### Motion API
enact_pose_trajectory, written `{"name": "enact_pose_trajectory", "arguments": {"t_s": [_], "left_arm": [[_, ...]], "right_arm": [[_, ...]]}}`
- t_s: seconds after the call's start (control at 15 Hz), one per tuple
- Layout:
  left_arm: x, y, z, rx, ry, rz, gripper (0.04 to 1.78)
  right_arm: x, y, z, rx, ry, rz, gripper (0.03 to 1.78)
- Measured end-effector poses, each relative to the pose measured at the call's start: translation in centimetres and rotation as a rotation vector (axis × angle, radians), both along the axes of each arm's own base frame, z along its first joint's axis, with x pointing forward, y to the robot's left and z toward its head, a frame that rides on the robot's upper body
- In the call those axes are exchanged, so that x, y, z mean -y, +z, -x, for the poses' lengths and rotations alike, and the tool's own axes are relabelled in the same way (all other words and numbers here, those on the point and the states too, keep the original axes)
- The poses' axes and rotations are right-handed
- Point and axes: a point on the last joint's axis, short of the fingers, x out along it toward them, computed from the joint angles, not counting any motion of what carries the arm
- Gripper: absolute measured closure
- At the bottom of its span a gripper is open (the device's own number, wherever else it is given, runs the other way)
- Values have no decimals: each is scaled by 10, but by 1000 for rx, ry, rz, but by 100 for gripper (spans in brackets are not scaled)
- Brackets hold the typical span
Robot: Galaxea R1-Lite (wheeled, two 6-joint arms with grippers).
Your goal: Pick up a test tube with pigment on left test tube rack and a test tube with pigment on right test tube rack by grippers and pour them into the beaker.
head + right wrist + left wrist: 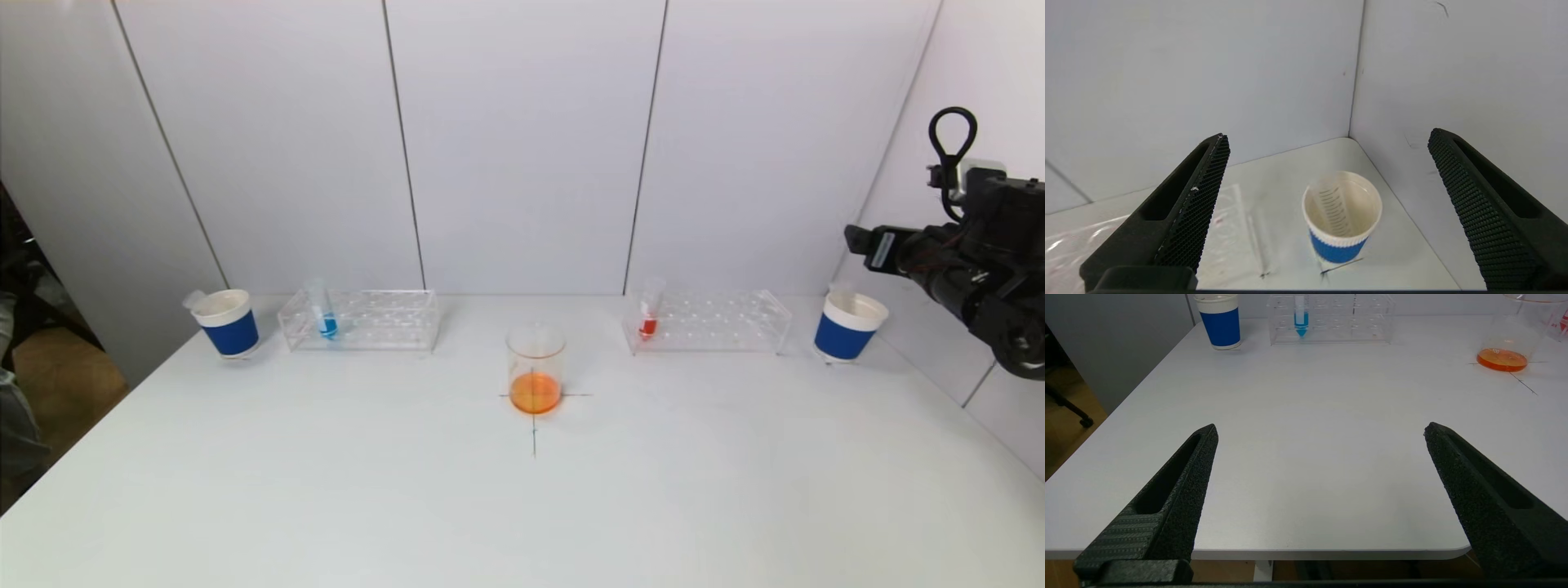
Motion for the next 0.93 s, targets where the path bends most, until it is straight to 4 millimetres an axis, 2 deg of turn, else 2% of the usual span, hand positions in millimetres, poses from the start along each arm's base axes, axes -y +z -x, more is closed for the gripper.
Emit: {"name": "enact_pose_trajectory", "arguments": {"t_s": [0.27,0.53,0.73,0.93], "left_arm": [[0,0,0,0,0,0,6],[0,0,0,0,0,0,6],[0,0,0,0,0,0,6],[0,0,0,0,0,0,6]], "right_arm": [[-46,15,40,14,113,8,5],[-90,38,95,67,256,12,5],[-98,47,136,106,298,15,5],[-91,43,173,120,291,15,5]]}}
